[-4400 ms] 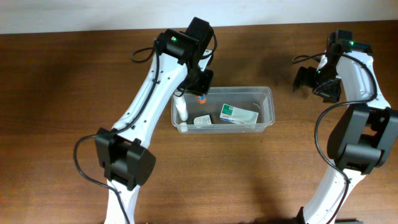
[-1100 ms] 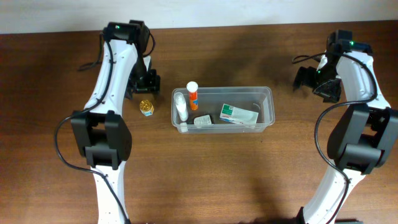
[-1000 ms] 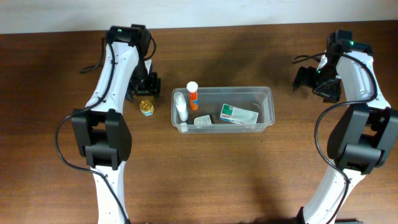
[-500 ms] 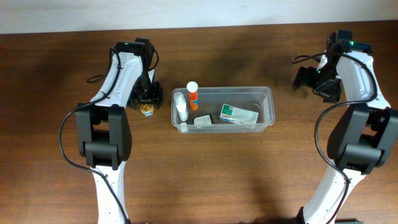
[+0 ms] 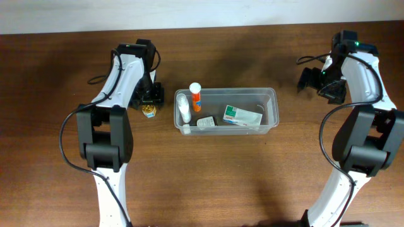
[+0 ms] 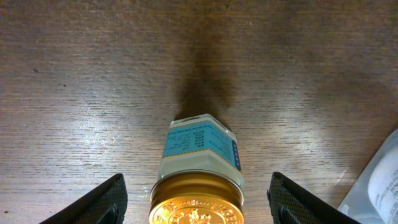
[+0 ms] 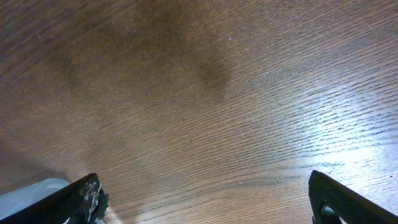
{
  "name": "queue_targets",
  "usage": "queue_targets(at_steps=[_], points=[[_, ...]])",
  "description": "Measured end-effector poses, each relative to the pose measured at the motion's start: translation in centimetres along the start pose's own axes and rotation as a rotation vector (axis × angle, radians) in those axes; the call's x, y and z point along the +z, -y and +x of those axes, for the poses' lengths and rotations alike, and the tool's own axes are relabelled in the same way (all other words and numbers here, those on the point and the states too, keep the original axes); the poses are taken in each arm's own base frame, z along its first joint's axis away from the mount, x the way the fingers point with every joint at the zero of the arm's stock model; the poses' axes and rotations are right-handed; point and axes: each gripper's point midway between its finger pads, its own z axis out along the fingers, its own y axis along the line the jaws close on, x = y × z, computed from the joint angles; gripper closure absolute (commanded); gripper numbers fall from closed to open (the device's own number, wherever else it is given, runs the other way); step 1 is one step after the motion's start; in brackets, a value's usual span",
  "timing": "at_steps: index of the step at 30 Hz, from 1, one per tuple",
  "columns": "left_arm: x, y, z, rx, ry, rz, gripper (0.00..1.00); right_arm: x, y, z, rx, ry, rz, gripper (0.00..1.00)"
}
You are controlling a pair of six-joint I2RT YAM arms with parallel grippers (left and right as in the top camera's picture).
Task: Pack container
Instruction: 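Lower the left gripper onto the amber jar and grasp it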
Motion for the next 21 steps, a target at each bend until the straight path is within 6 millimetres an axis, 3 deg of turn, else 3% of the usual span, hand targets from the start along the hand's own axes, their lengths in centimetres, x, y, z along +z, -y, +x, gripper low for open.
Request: queue_targets(at_steps=[10, 21], points=[[2.3, -0.2, 1.4, 0.001, -0.052, -0.008, 0.28, 0.0, 0.0, 0.0, 0.0, 0.0, 0.0, 0.02], [2.5, 0.0, 0.4, 0.0, -0.008, -0.001, 0.28, 0.0, 0.0, 0.0, 0.0, 0.0, 0.0, 0.02]])
